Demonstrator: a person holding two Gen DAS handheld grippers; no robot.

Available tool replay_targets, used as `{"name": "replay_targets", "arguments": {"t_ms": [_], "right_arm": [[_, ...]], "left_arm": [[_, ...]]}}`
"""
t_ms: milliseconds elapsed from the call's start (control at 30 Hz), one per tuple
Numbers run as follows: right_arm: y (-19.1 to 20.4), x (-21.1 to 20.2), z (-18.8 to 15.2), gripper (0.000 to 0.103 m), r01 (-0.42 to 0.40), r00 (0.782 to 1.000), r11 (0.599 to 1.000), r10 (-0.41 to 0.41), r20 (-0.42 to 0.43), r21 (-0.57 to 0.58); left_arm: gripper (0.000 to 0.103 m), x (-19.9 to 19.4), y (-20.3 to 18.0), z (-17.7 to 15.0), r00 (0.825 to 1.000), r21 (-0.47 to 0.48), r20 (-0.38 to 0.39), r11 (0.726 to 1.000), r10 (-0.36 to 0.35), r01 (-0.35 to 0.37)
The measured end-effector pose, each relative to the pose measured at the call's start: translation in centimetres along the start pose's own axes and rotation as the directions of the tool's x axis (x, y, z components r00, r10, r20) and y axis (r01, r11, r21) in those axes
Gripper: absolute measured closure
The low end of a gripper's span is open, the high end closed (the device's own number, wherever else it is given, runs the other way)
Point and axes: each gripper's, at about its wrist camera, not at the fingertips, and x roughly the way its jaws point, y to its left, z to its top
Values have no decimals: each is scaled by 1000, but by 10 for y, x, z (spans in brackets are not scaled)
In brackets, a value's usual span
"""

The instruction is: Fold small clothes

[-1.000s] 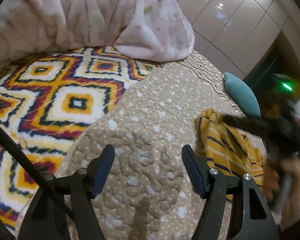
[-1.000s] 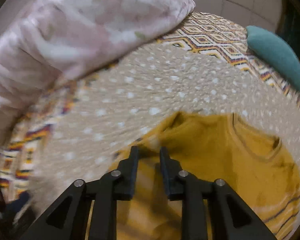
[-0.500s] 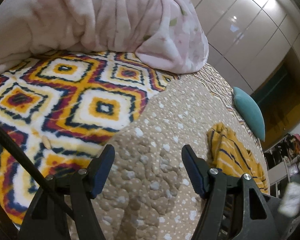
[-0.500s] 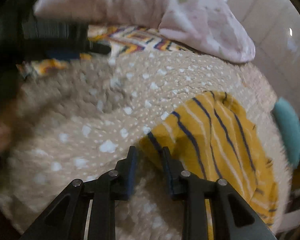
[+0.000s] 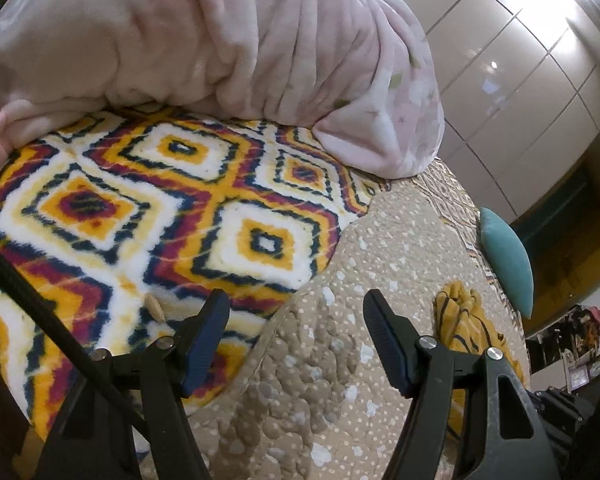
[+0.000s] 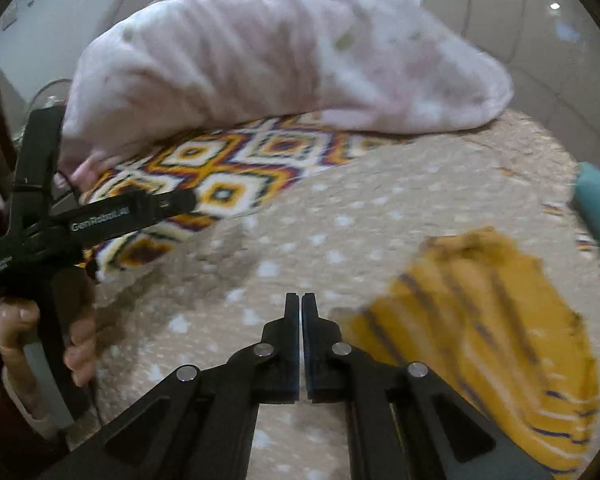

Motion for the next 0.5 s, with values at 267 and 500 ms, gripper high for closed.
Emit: {"name": "replay_targets", "arguments": {"t_ms": [267, 500], "right_arm": [[13, 33, -50, 65, 146, 976, 975, -169, -134, -167], [48, 93, -34, 66, 422, 875, 830, -478, -74, -365]], "left_arm": [[34, 3, -1, -1, 1000, -6, -12, 1000, 7, -7], [34, 3, -1, -1, 1000, -6, -13, 1000, 14, -14]]}}
